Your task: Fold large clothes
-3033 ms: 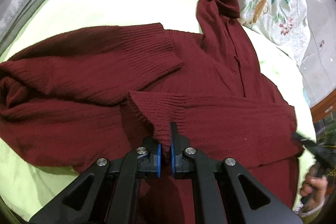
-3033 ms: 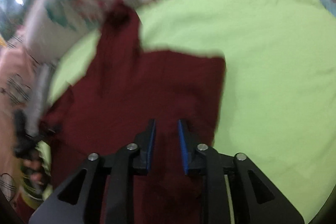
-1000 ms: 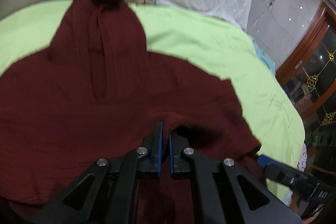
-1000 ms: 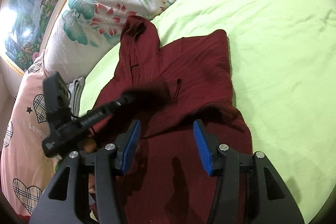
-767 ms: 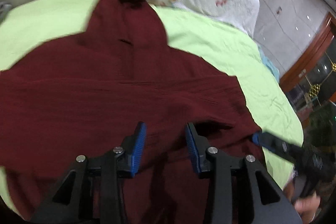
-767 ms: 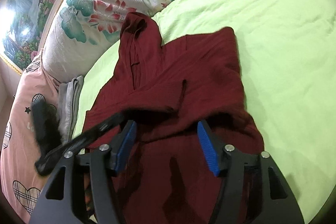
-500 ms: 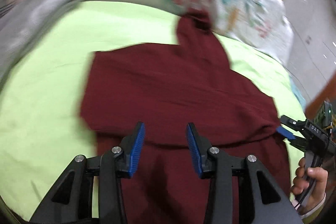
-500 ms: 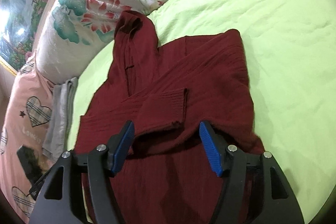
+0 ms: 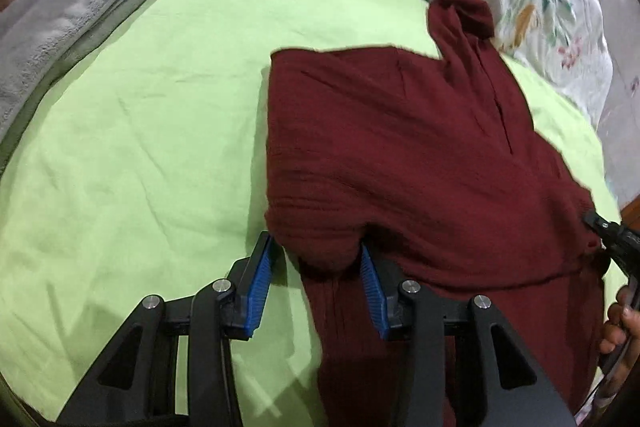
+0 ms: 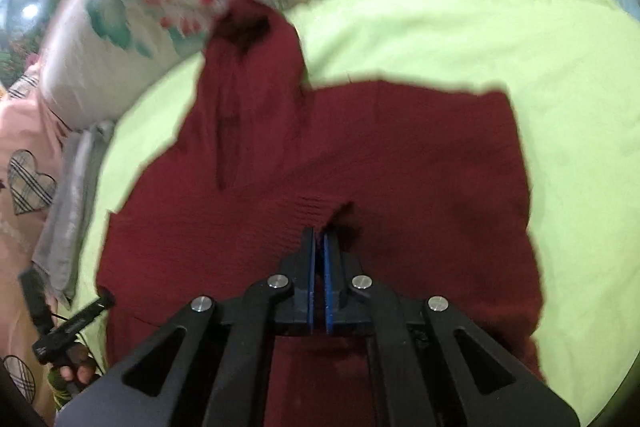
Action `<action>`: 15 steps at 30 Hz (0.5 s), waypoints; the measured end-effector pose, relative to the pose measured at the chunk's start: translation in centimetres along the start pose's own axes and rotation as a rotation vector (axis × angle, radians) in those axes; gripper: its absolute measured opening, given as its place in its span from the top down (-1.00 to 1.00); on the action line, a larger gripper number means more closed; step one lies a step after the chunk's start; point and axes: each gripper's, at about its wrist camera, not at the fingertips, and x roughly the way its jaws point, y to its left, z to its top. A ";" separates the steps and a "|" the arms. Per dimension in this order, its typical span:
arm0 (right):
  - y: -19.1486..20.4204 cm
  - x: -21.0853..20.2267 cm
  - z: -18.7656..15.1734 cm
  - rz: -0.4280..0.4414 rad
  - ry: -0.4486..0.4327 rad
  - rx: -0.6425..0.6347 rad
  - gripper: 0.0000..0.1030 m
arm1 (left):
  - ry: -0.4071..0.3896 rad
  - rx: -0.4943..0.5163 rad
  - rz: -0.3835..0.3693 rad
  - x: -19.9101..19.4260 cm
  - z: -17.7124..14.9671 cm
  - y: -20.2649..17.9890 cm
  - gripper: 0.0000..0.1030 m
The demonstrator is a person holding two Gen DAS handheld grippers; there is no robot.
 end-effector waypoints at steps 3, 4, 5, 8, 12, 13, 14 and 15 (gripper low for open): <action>0.4 -3.5 1.2 0.029 -0.131 -0.012 0.94 | -0.029 -0.029 0.009 -0.2 0.8 0.3 0.16; 0.2 -4.4 1.5 0.028 -0.164 -0.007 0.94 | -0.033 -0.031 0.005 -0.2 0.8 0.2 0.16; 0.0 -4.6 1.6 0.026 -0.168 -0.007 0.95 | -0.033 -0.021 0.009 -0.2 0.6 0.0 0.16; -1.2 -3.0 1.2 -0.015 -0.119 -0.003 0.95 | -0.021 0.041 0.033 -0.1 -0.3 -0.6 0.16; -3.0 -0.6 -0.1 -0.058 -0.045 0.042 0.94 | -0.017 0.020 0.064 -0.2 -0.3 0.2 0.24; -3.5 -0.2 -0.2 -0.064 -0.034 0.060 0.94 | -0.013 0.005 0.061 -0.2 -0.1 0.7 0.25; -4.1 0.2 -0.4 -0.063 -0.016 0.083 0.91 | -0.010 -0.004 0.054 -0.4 -0.1 1.1 0.25; -4.4 0.4 -0.5 -0.062 0.009 0.095 0.90 | -0.005 -0.012 0.047 -0.6 -0.2 1.3 0.25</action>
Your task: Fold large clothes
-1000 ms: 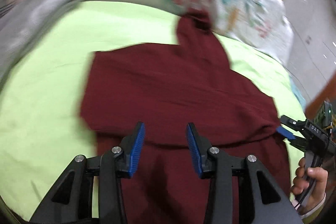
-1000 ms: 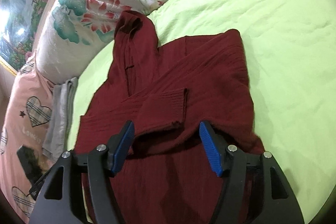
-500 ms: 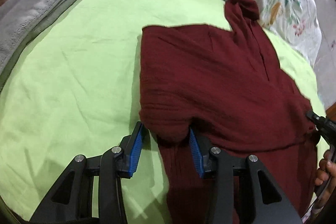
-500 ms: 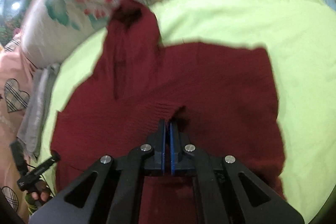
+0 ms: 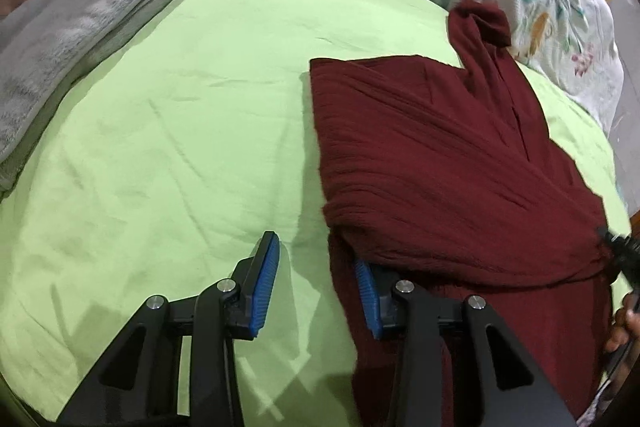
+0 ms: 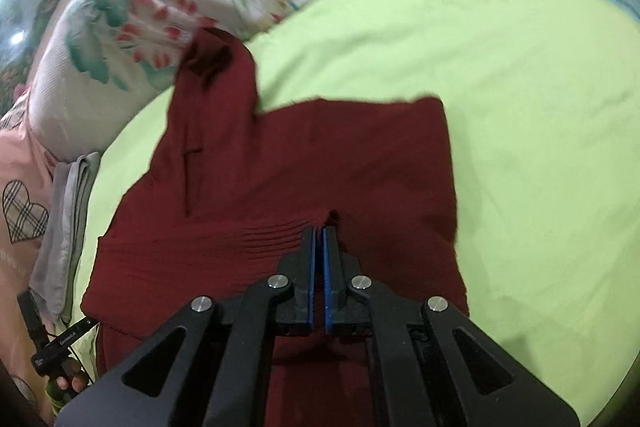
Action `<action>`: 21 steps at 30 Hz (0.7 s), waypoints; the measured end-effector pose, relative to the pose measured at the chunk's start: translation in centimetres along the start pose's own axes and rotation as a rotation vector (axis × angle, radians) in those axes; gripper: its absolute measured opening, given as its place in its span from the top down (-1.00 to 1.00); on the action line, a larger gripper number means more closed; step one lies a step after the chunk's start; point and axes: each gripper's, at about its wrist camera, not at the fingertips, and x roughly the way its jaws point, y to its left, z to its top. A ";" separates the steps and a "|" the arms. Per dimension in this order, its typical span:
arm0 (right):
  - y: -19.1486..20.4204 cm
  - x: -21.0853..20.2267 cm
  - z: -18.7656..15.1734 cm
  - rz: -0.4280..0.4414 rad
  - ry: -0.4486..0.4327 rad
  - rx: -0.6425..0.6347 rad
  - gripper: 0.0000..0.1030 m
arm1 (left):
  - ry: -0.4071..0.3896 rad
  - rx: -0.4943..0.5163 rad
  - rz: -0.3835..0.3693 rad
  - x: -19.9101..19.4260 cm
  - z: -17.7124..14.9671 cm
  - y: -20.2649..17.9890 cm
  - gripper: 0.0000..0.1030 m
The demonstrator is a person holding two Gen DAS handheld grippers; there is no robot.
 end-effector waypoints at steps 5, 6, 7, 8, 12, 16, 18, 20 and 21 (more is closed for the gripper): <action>-0.5 -2.7 -1.1 0.002 -0.021 0.019 0.49 | 0.017 0.018 -0.035 -1.9 -1.6 0.4 0.26; -0.4 -3.5 -1.4 0.001 -0.035 0.010 0.26 | 0.023 0.013 -0.053 -2.3 -2.0 0.6 0.26; -0.4 -4.1 -1.8 0.000 -0.047 0.002 0.14 | 0.034 0.005 -0.076 -2.6 -2.5 0.8 0.26; -0.4 -4.9 -2.2 0.008 -0.056 -0.003 0.03 | 0.042 -0.003 -0.102 -3.0 -3.0 0.9 0.26; -0.5 -6.1 -2.9 0.045 -0.048 -0.003 0.03 | 0.086 -0.021 -0.195 -4.2 -4.5 0.9 0.22; 0.8 -6.8 -2.2 0.097 -0.048 -0.040 0.03 | 0.073 0.017 -0.209 -5.6 -3.4 -0.5 0.21; 2.0 -6.9 -1.4 0.122 -0.055 -0.075 0.03 | 0.057 0.040 -0.210 -6.0 -2.0 -1.7 0.20; 3.4 -6.6 -0.2 0.155 -0.065 -0.113 0.03 | 0.036 0.065 -0.216 -6.2 0.0 -3.0 0.15; 4.0 -6.2 0.6 0.168 -0.067 -0.135 0.03 | 0.025 0.076 -0.216 -6.3 1.0 -3.7 0.10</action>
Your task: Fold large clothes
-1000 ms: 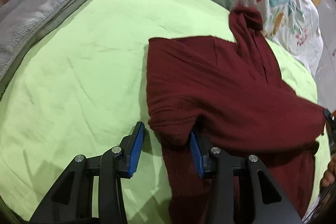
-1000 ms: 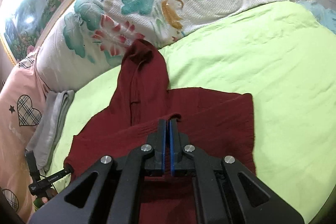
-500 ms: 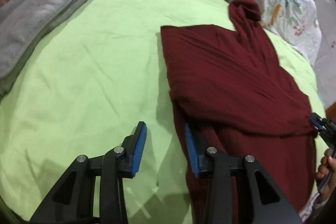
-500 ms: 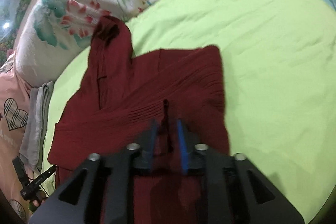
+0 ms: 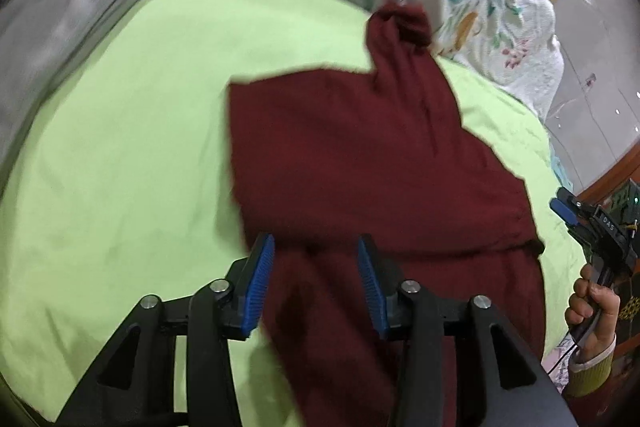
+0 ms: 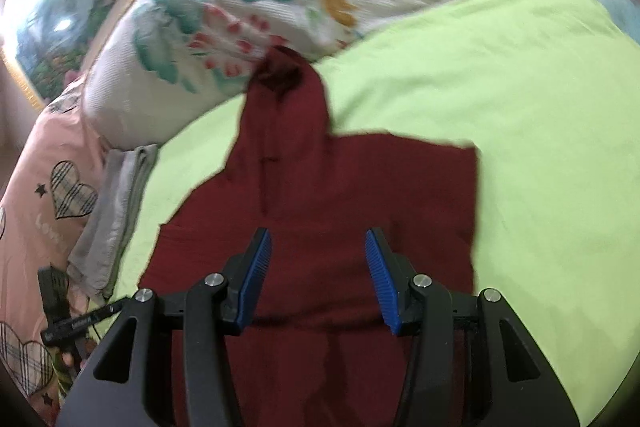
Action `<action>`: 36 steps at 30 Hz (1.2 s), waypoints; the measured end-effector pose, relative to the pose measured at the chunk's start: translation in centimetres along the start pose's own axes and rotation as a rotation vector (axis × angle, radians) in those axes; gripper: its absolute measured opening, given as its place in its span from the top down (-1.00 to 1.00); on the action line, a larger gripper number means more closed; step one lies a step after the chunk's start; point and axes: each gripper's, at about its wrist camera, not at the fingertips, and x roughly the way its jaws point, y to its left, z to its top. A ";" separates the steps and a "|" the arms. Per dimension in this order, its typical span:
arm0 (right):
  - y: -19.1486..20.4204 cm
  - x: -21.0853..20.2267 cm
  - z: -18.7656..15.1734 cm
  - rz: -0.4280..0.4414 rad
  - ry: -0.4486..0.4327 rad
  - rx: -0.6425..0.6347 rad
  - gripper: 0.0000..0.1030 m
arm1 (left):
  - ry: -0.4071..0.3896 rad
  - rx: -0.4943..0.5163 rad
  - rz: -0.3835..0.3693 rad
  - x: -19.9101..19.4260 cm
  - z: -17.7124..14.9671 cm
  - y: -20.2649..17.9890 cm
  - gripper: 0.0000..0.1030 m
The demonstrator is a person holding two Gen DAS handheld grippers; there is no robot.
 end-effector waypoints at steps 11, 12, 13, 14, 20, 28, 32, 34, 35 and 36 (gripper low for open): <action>0.8 11.8 9.3 0.020 0.053 -0.021 0.06 | -0.031 0.006 -0.026 8.6 14.4 -5.2 0.02; 0.9 12.8 9.9 0.014 0.056 -0.026 0.06 | -0.027 0.001 -0.033 9.9 15.7 -5.5 0.02; 1.0 14.0 10.6 0.008 0.060 -0.031 0.06 | -0.021 -0.003 -0.040 11.4 17.0 -5.7 0.02; 0.9 15.4 11.8 0.007 0.067 -0.035 0.07 | -0.015 -0.010 -0.043 12.7 18.1 -5.9 0.02; 0.3 21.8 17.0 0.027 0.077 -0.023 0.07 | -0.002 -0.060 -0.052 20.2 24.4 -6.2 0.02; 0.1 28.2 20.4 0.005 0.117 -0.082 0.18 | 0.042 -0.022 -0.056 27.8 29.3 -7.5 0.07; 0.1 29.2 21.1 0.041 0.134 -0.059 0.93 | 0.028 0.023 -0.055 28.5 30.5 -8.6 0.94; 0.4 27.5 21.3 0.070 0.097 -0.054 0.93 | 0.004 0.032 -0.086 27.4 30.3 -8.8 0.96; 0.5 26.6 21.5 0.085 0.080 -0.058 0.93 | -0.012 0.051 -0.089 26.6 30.0 -9.1 0.97; 0.7 25.3 21.5 0.095 0.062 -0.066 0.93 | -0.023 0.066 -0.089 25.8 29.6 -9.3 0.97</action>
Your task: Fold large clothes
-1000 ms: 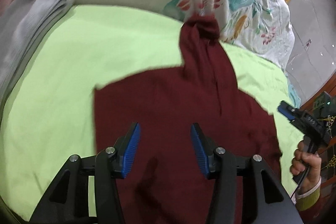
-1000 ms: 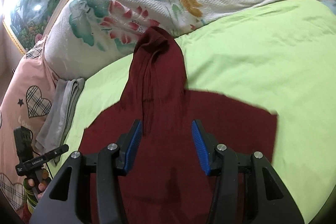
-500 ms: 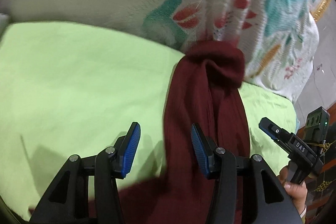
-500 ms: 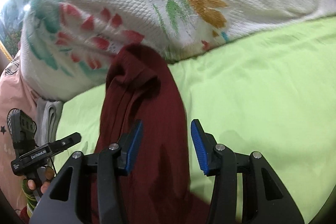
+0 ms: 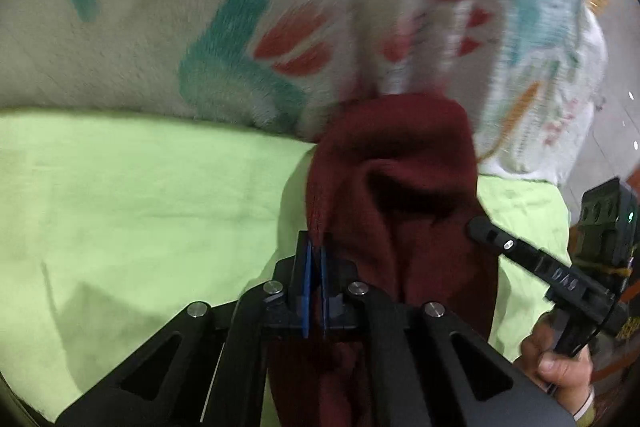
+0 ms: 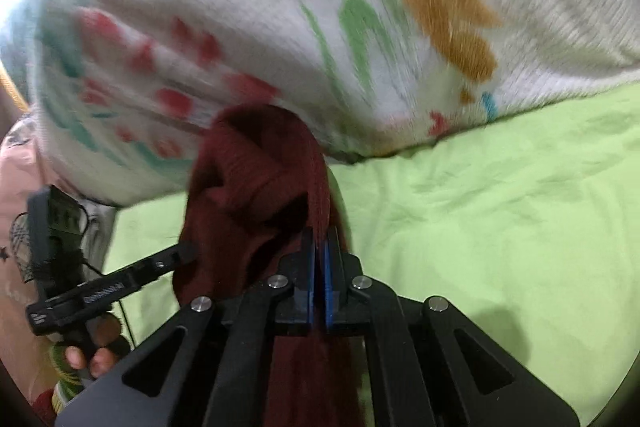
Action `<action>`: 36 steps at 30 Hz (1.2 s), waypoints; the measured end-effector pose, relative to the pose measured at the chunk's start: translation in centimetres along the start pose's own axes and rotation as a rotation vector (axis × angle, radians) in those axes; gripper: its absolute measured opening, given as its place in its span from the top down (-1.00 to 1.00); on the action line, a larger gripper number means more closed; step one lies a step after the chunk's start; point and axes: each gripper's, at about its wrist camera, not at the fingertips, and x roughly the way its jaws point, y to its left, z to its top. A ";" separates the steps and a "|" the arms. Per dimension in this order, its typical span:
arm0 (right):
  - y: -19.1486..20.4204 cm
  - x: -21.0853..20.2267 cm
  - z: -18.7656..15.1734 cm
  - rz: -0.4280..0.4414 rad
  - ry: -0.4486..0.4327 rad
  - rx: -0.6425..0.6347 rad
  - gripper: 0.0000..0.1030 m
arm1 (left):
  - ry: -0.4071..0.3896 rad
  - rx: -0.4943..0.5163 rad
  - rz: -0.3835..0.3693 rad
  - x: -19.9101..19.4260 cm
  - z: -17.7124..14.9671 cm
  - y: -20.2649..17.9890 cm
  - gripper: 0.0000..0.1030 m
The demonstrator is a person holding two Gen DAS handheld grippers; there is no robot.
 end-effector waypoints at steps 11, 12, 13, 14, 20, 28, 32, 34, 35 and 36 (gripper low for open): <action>2.8 -11.5 -6.9 0.043 -0.018 -0.125 0.93 | -0.068 0.099 -0.018 -12.0 -9.7 -1.8 0.97; 2.8 -12.0 -7.9 0.041 -0.018 -0.131 0.93 | -0.070 0.106 -0.016 -12.7 -11.1 -2.0 0.97; 2.9 -12.4 -9.1 0.038 -0.015 -0.138 0.93 | -0.070 0.111 -0.013 -13.2 -12.2 -2.3 0.97; 3.1 -12.8 -10.1 0.036 -0.018 -0.142 0.93 | -0.070 0.117 -0.011 -14.2 -13.6 -2.3 0.97; 3.7 -14.8 -17.4 0.037 0.038 -0.160 0.93 | -0.033 0.155 -0.031 -17.8 -22.3 -2.9 0.97; 3.2 -15.8 -22.9 0.006 0.137 -0.143 0.87 | 0.068 0.167 -0.010 -19.8 -28.2 -1.8 0.88; 2.7 -18.4 -22.0 0.062 0.060 -0.084 0.86 | 0.077 0.062 -0.128 -22.4 -29.3 -1.0 0.54; 3.3 -18.6 -20.8 0.079 0.034 -0.094 0.82 | 0.085 0.015 -0.176 -22.7 -29.5 -0.9 0.32; 3.7 -18.3 -20.3 0.075 0.024 -0.109 0.64 | 0.101 -0.017 -0.213 -22.4 -29.5 -0.8 0.29; 4.0 -18.0 -19.8 0.063 0.017 -0.124 0.28 | 0.121 -0.046 -0.242 -21.8 -28.8 -0.8 0.20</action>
